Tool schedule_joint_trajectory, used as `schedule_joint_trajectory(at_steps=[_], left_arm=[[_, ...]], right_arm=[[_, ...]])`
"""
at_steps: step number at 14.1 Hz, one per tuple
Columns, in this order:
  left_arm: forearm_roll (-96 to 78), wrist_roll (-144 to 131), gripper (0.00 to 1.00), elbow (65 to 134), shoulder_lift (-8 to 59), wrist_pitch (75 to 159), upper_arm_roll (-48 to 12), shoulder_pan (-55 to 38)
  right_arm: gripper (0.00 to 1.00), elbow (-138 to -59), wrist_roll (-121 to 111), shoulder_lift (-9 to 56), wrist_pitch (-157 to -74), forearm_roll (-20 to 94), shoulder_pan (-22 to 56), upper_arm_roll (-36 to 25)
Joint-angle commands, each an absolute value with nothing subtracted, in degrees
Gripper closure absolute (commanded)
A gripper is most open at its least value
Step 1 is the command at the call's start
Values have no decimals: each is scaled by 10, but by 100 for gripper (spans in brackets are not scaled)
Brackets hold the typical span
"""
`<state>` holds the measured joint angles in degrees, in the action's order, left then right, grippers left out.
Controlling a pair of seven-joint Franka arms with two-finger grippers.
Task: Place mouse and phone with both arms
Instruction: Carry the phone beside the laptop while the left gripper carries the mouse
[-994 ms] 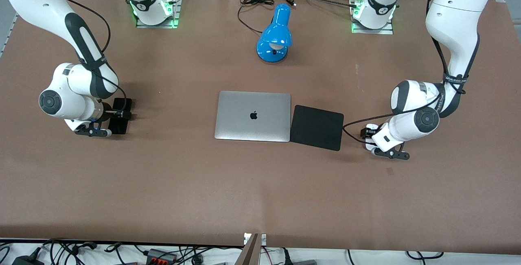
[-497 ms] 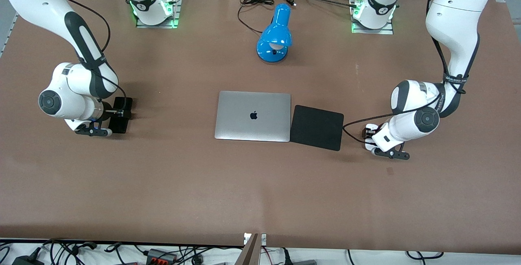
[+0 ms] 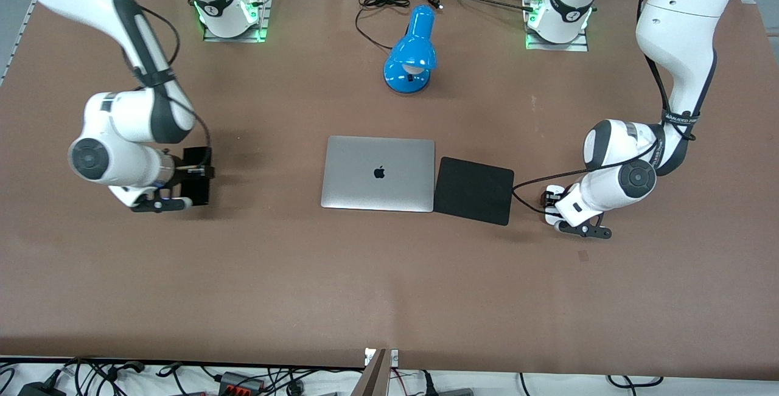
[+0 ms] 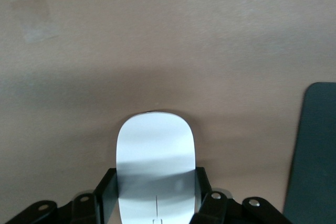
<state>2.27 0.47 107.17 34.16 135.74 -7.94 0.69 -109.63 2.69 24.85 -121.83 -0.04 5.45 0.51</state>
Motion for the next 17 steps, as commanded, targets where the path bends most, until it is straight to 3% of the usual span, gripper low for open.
schedule_joint_trajectory(at_steps=[1, 3, 8, 17], left_arm=[[29, -24, 45, 1050, 320, 1301, -102, -10], [29, -86, 45, 1025, 322, 1259, -126, -21], [26, -204, 47, 1008, 343, 1255, -128, -97], [24, -206, 47, 999, 374, 1261, -128, -126]], right_arm=[[82, -1092, 92, 256, -1213, 5, 109, 2], [82, -1092, 163, 261, -1219, 5, 148, 2], [82, -1092, 264, 302, -1292, 46, 215, 2], [82, -1097, 314, 337, -1339, 72, 261, 3]])
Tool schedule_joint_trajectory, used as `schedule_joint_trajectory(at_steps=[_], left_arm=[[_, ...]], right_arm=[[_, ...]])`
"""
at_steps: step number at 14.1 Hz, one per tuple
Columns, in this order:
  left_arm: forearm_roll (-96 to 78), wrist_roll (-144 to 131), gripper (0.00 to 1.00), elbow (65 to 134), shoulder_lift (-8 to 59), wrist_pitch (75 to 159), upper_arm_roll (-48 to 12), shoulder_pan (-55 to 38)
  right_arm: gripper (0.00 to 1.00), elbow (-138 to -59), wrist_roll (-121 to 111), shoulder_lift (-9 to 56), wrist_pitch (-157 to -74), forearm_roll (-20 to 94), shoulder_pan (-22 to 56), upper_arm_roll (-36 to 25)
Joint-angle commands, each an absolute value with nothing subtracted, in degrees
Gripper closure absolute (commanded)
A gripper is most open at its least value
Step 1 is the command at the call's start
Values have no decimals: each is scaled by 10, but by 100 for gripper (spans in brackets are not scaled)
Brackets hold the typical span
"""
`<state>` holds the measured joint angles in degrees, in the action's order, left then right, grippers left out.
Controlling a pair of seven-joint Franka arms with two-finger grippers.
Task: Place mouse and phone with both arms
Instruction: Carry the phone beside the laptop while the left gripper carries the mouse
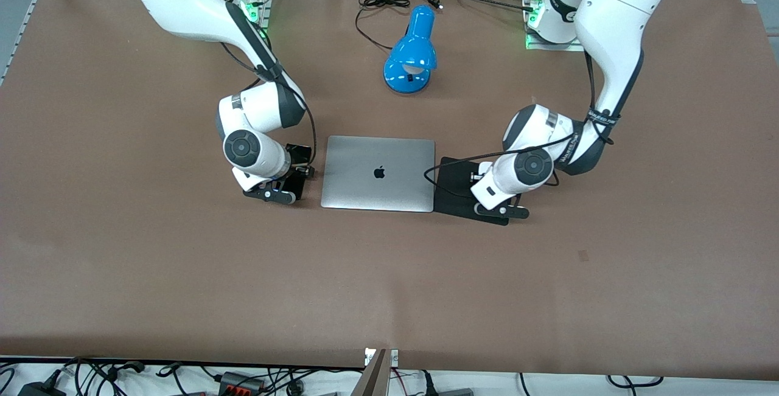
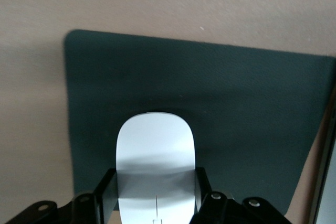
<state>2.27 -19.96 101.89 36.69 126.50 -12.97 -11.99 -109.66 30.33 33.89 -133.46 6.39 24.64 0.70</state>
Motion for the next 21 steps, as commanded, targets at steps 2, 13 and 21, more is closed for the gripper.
schedule_joint_trajectory(at_steps=[2, 13, 21], left_arm=[[24, -206, 47, 988, 385, 1261, -128, -127], [27, -206, 0, 975, 394, 1261, -128, -126], [29, -197, 0, 967, 303, 1174, -128, -44]], right_arm=[[81, -1097, 312, 342, -1346, 72, 261, 3], [0, -1093, 304, 318, -1332, 72, 256, 2], [0, -902, 289, 243, -1088, 41, 224, -9]])
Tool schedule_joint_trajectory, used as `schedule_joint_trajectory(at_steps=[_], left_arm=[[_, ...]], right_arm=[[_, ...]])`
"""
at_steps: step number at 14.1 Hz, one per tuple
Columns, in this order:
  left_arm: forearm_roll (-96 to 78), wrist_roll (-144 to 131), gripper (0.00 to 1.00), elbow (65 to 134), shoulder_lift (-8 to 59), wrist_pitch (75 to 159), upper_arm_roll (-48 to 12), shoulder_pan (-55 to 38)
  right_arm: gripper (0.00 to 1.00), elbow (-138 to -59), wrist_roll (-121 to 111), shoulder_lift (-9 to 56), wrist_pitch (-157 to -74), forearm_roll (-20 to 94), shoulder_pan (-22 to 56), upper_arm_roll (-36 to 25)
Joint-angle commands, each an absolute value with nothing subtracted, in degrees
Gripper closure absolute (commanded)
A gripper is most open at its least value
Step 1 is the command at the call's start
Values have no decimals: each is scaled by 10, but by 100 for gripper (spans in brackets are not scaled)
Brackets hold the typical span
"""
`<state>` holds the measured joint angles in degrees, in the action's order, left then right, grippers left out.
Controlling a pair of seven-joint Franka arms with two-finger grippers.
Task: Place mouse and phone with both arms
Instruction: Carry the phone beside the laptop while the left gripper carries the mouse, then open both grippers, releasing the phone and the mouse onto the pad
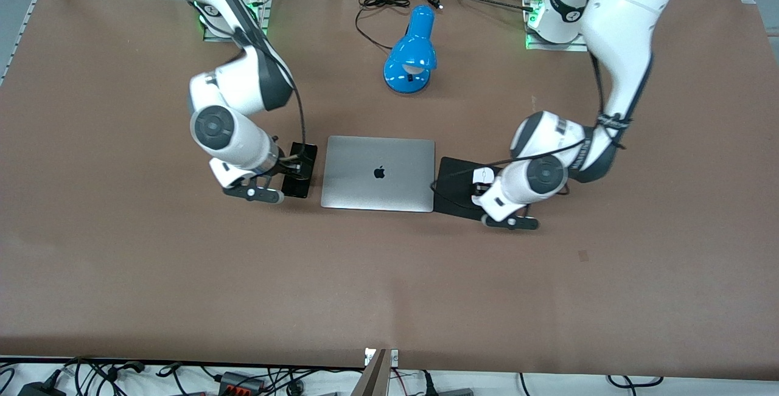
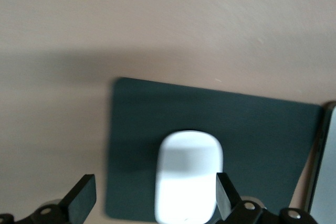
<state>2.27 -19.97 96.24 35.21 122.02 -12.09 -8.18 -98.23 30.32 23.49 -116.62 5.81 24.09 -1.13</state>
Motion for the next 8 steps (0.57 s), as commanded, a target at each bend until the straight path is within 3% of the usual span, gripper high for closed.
schedule_joint_trajectory(at_steps=[1, 5, 8], left_arm=[[30, -196, 0, 958, 283, 1153, -123, -39], [27, -52, 0, 886, 265, 1070, -125, 36], [22, -9, 0, 834, 239, 920, -126, 60]], right_arm=[[0, -866, 271, 243, -1056, 23, 215, -9], [0, -804, 232, 215, -1011, 17, 164, -11], [0, -803, 207, 188, -985, 18, 134, -14]])
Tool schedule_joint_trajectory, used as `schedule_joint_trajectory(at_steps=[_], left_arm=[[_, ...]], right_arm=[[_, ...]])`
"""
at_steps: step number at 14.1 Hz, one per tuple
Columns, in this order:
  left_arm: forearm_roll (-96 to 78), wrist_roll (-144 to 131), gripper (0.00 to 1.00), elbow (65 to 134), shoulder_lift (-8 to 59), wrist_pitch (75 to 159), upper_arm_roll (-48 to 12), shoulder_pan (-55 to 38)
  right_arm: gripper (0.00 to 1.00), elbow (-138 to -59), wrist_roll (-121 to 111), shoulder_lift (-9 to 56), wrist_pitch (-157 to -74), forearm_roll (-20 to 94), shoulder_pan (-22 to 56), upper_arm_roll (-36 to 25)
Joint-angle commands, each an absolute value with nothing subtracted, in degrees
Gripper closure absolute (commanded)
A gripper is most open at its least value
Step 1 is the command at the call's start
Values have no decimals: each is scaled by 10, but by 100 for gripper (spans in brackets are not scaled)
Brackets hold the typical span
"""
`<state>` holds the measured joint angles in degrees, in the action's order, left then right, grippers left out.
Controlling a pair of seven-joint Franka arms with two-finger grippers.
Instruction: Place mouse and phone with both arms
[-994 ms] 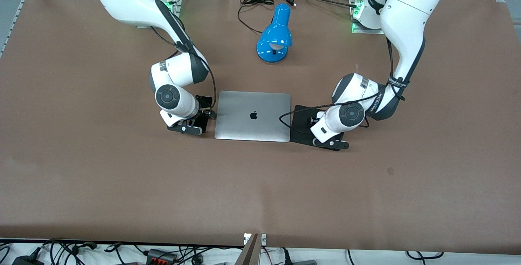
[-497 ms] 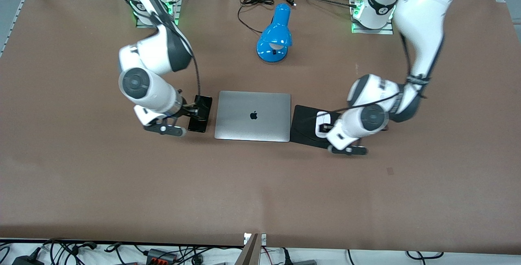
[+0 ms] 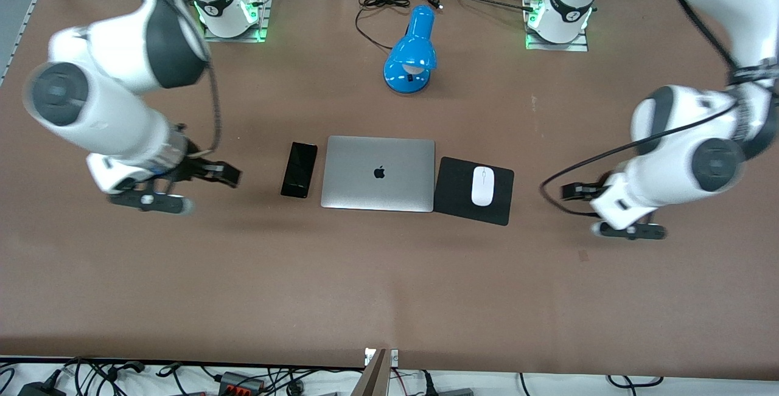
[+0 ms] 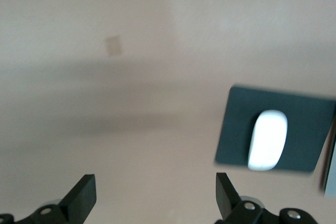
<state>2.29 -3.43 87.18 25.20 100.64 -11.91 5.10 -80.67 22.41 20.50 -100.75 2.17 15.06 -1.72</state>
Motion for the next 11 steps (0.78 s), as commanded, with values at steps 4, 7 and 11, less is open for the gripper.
schedule_joint_trajectory(at_steps=[4, 7, 11], left_arm=[[21, -33, 0, 803, 182, 831, -124, 98], [-15, -45, 0, 879, 120, 815, -125, 120], [-41, -82, 0, 1001, 30, 897, -133, 125]], right_arm=[[0, -803, 98, 152, -975, 25, 62, -26], [0, -803, 12, 132, -973, 20, -12, 1], [0, -795, -4, 130, -974, -2, -11, -1]])
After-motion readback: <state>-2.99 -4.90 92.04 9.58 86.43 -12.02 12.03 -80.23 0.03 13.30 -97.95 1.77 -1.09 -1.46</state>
